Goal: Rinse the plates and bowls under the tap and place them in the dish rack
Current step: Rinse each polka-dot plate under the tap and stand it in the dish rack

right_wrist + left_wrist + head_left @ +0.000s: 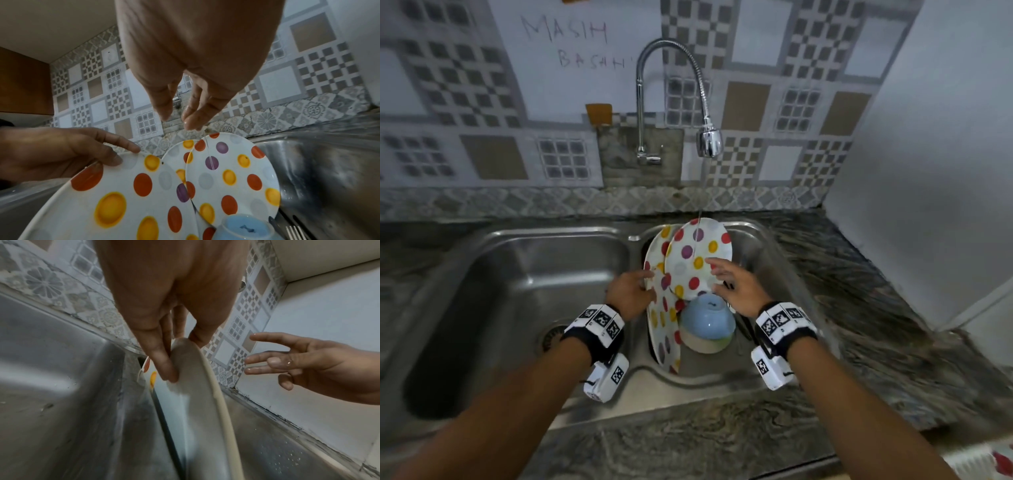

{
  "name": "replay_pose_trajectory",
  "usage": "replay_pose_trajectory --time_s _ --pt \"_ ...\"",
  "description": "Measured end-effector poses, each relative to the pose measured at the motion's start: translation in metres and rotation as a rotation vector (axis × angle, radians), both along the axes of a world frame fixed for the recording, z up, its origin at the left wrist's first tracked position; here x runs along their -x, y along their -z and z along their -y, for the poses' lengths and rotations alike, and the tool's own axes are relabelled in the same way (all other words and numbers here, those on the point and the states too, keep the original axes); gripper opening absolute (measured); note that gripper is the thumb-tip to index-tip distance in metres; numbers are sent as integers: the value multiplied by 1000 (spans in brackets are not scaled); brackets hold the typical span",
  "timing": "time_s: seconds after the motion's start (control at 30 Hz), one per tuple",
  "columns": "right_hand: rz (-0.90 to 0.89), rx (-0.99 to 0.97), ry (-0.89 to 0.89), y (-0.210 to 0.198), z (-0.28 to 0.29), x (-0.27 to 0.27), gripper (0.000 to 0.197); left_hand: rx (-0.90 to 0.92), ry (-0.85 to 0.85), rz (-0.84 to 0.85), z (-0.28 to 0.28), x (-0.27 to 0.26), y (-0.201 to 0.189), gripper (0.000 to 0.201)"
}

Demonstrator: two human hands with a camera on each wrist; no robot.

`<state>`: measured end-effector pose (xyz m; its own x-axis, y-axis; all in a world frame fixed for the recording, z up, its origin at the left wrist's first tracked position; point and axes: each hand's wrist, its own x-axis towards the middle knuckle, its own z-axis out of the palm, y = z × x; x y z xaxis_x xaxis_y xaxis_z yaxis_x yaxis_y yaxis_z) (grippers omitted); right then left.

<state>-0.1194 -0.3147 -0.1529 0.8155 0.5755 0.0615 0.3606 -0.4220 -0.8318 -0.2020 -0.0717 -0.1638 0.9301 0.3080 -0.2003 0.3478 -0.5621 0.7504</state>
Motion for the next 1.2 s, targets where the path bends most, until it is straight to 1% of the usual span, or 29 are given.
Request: replay_pose_trajectory --time_s 0.07,0.13,0.37,0.47,0.57,0.63,0.73,0.83,1.0,1.07,1.2 --pt "-50 12 -29 3 -7 -6 55 -43 -45 27 5 -1 -5 47" --pt "-82 17 -59 5 -13 -12 56 -39 -99 54 6 -2 -9 45" --pt "-54 25 -109 5 -30 -38 57 -29 -182 150 -17 -8 -45 39" --pt "-2 37 -116 2 -35 -55 55 71 -124 219 -34 -18 -56 40" --pt "-12 40 -125 -1 -35 -74 50 90 -80 310 -39 -27 -69 39" --pt "-3 19 -122 -4 -30 -85 45 172 -72 341 -37 -37 -73 38" --pt "25 -23 -74 -12 -20 -101 40 294 -87 385 -33 -56 -71 37" --pt "38 -52 -44 -14 -5 -119 41 412 -124 435 -23 -75 -69 37" --pt "113 -115 -5 -15 26 -150 41 543 -143 433 -5 -110 -65 34" --pt "101 -146 23 -15 37 -159 39 601 -149 441 0 -123 -64 34" --pt "-10 -212 101 -16 58 -166 37 668 -134 437 11 -144 -59 34"
